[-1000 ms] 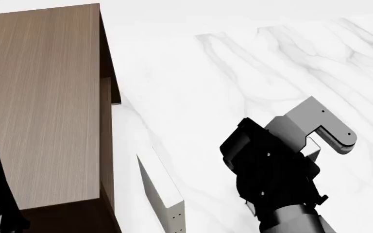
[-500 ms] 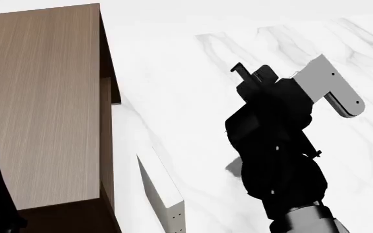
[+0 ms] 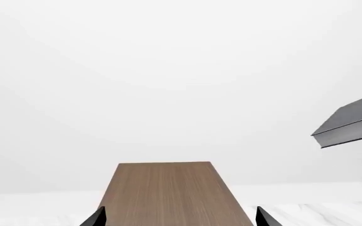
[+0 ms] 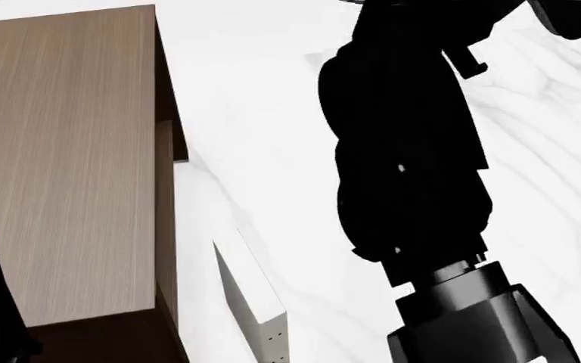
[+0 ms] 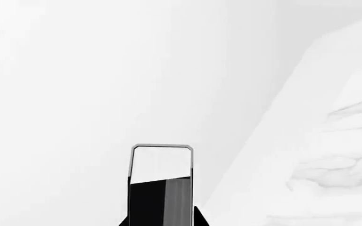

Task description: Pick up the book in the middle and place it on the cabinet shelf.

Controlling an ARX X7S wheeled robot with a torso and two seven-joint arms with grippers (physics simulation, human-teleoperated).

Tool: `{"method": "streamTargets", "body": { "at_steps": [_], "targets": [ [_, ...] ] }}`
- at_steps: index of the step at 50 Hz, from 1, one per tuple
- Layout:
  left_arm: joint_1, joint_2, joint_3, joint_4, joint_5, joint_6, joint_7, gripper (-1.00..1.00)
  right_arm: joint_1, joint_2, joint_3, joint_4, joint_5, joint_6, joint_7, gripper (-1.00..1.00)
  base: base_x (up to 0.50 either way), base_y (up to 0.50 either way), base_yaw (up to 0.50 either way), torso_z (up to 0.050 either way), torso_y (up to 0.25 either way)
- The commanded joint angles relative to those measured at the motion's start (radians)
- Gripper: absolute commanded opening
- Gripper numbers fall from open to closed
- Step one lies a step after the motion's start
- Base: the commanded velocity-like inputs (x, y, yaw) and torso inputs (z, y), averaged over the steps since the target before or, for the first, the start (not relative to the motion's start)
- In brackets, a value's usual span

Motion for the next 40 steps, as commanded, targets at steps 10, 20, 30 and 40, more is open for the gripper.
{"method": "streamTargets", "body": {
  "at_steps": [10,20,30,40],
  "targets": [
    [-0.004,-0.002,0.007,0.002,0.001,0.000,-0.003,1.00,0.064,-0.107,0.107,-0.237,0.198,-0.075,-0.135,-1.00,0.00,0.00,0.00,0.000,0.001],
    [-0.009,-0.002,0.010,0.005,-0.002,-0.002,-0.004,1.00,0.098,-0.104,0.074,-0.280,0.473,0.005,-0.123,-1.00,0.00,0.00,0.00,0.000,0.002],
    [-0.013,0.002,0.017,0.007,-0.004,-0.011,-0.009,1.00,0.106,-0.105,0.001,-0.346,0.588,-0.008,-0.082,-1.00,0.00,0.00,0.00,0.000,0.001],
    [-0.016,-0.002,0.018,0.012,-0.006,-0.008,-0.013,1.00,0.124,-0.109,-0.139,-0.410,0.638,-0.048,-0.024,-1.00,0.00,0.00,0.00,0.000,0.002]
  ]
}}
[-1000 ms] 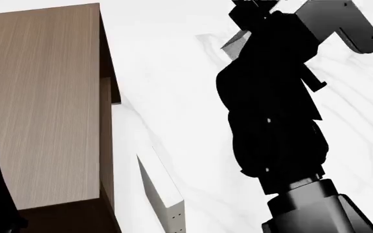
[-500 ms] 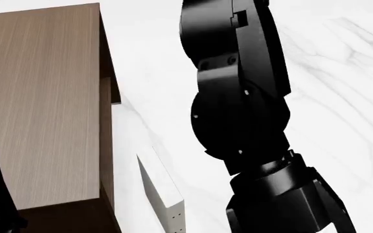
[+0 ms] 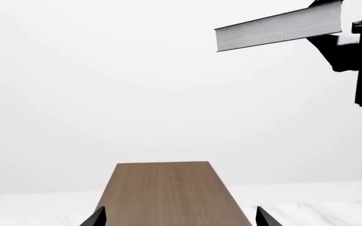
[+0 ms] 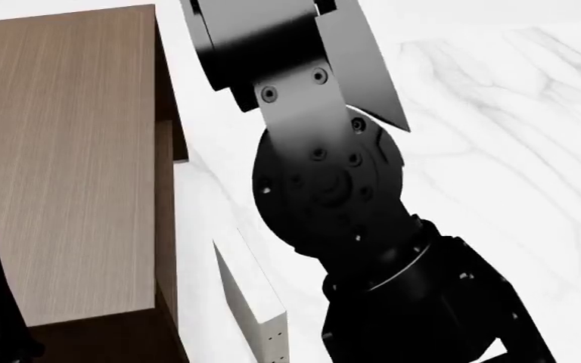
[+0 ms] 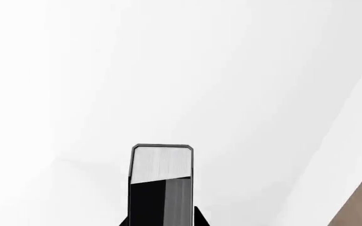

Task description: Pick up the book in the middle and place it on the cabinet shelf.

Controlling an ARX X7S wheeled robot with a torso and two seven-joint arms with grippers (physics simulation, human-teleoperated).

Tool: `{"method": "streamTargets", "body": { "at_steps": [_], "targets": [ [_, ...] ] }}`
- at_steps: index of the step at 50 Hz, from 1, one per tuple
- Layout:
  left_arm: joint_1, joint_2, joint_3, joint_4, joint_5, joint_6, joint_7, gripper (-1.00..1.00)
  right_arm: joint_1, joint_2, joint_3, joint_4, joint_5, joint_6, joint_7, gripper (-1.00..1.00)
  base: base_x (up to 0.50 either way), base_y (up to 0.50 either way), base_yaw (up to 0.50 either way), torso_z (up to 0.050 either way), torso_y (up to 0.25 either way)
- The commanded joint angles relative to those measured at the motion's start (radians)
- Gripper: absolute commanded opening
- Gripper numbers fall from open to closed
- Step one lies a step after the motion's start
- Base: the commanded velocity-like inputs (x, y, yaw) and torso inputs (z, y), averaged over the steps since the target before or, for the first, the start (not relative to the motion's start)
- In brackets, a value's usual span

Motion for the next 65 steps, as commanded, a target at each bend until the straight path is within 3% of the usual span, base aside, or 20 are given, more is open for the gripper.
{"method": "streamTargets", "body": {
  "at_steps": [1,25,65],
  "targets": [
    [-0.005,-0.001,0.004,0.005,-0.004,-0.002,-0.005,1.00,0.024,-0.005,-0.112,-0.084,0.048,-0.026,0.018,-1.00,0.00,0.00,0.00,0.000,0.000],
    [-0.005,-0.008,0.008,0.000,-0.002,0.012,-0.008,1.00,0.018,0.005,-0.321,-0.113,0.129,-0.124,-0.019,-1.00,0.00,0.00,0.00,0.000,0.001],
    [-0.006,-0.023,0.012,0.004,-0.011,0.025,-0.022,1.00,0.009,0.031,-0.506,-0.126,0.187,-0.040,-0.030,-1.00,0.00,0.00,0.00,0.000,0.002]
  ]
}}
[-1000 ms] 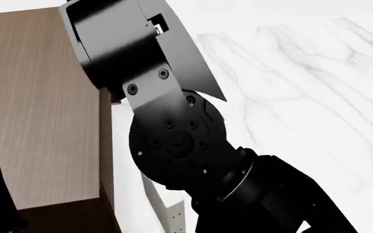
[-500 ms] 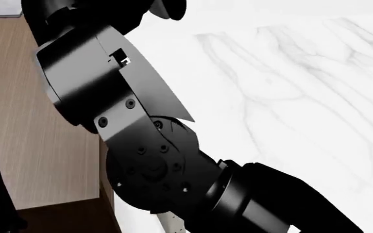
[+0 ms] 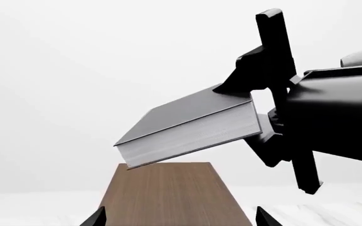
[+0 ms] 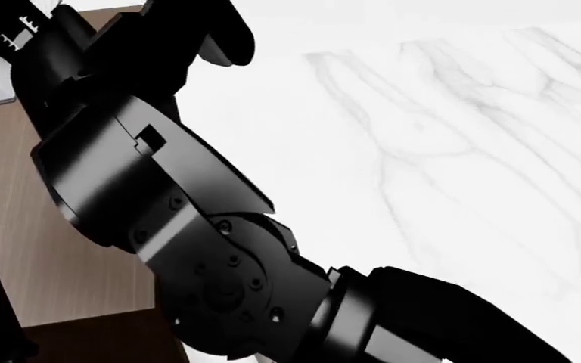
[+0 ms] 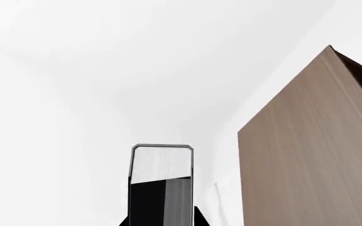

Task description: Pick up the book in the middle and place it on the cabinet shelf.

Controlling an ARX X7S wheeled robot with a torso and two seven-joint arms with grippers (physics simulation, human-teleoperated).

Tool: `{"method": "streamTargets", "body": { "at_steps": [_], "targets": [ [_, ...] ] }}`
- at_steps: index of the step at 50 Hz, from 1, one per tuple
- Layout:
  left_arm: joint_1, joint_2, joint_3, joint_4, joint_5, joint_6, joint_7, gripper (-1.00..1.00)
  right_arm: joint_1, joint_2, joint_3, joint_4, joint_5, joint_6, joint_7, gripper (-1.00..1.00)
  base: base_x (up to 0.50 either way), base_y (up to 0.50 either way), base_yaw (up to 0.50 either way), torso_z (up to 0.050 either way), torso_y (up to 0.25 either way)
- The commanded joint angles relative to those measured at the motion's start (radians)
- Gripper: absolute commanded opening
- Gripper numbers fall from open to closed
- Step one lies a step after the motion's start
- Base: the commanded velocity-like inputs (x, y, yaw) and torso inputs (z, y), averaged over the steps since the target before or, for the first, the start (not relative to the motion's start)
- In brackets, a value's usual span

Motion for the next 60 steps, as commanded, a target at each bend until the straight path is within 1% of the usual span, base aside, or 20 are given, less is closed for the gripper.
{"method": "streamTargets", "body": {
  "at_steps": [1,22,35,60],
  "targets": [
    [-0.002,-0.003,0.002,0.002,-0.005,-0.001,-0.007,1.00,0.015,0.008,-0.011,-0.001,-0.049,0.040,-0.019,-1.00,0.00,0.00,0.00,0.000,0.000],
    [-0.004,0.000,0.011,-0.007,0.001,0.004,-0.003,1.00,0.026,0.010,-0.062,0.039,-0.038,0.070,-0.020,-1.00,0.00,0.00,0.00,0.000,0.001],
    [-0.003,0.000,0.013,-0.012,0.002,0.009,-0.003,1.00,0.003,0.013,-0.089,0.075,-0.021,0.082,-0.024,-1.00,0.00,0.00,0.00,0.000,0.001],
    [-0.001,-0.006,0.013,-0.016,0.003,0.019,-0.004,1.00,-0.038,0.021,-0.133,0.077,-0.028,0.080,-0.035,-1.00,0.00,0.00,0.00,0.000,0.001]
  ]
}}
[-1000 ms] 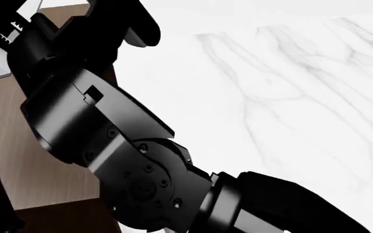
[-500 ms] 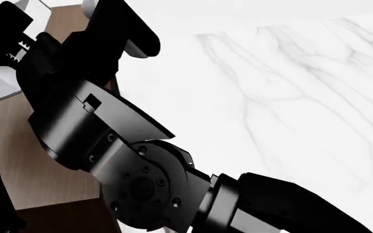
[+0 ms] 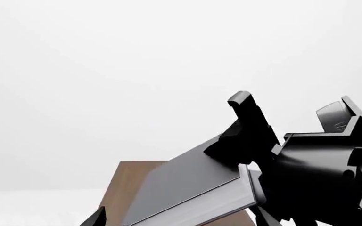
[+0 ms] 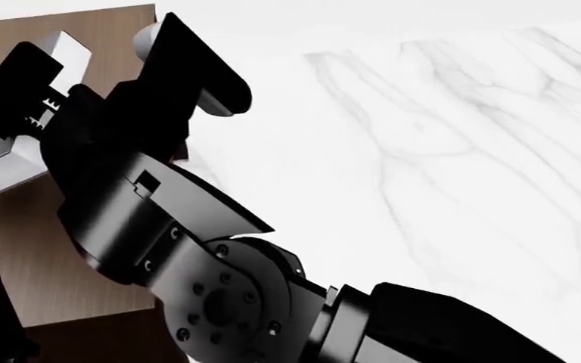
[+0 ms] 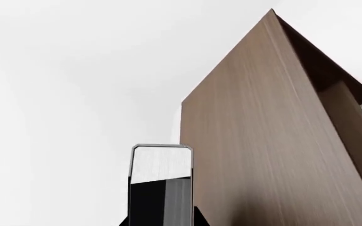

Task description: Pick up the book in the middle and place it on the cabinet shelf.

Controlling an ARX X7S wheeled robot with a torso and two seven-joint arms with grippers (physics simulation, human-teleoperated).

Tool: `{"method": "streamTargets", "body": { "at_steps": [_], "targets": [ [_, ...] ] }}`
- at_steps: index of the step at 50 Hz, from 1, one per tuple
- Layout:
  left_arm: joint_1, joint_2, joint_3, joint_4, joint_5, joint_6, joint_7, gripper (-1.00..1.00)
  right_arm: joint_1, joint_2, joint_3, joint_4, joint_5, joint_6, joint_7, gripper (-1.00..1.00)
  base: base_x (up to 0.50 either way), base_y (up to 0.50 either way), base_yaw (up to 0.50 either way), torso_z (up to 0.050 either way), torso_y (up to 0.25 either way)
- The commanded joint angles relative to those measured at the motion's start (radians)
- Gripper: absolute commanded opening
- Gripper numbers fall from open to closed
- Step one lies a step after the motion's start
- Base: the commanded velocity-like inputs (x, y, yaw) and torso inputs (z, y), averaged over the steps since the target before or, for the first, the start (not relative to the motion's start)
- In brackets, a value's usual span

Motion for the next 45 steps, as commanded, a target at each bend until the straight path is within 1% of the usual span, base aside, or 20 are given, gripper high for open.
{"method": "streamTargets", "body": {
  "at_steps": [1,42,43,45],
  "targets": [
    [0.002,-0.002,0.000,-0.002,0.002,0.005,-0.001,1.00,-0.011,0.004,0.004,0.008,-0.065,0.016,-0.028,-1.00,0.00,0.00,0.00,0.000,0.010],
    [0.006,-0.005,0.003,-0.010,0.006,0.016,-0.001,1.00,-0.028,0.008,-0.032,-0.001,-0.092,0.003,-0.043,-1.00,0.00,0.00,0.00,0.000,0.000],
    [0.007,-0.005,0.003,-0.011,0.009,0.019,0.001,1.00,-0.028,0.007,-0.031,0.001,-0.091,0.003,-0.046,1.00,0.00,0.00,0.00,0.000,0.000],
    [0.007,-0.005,0.003,-0.011,0.009,0.020,0.001,1.00,-0.027,0.008,-0.032,0.002,-0.091,0.003,-0.045,1.00,0.00,0.00,0.00,0.000,0.005]
  ]
}}
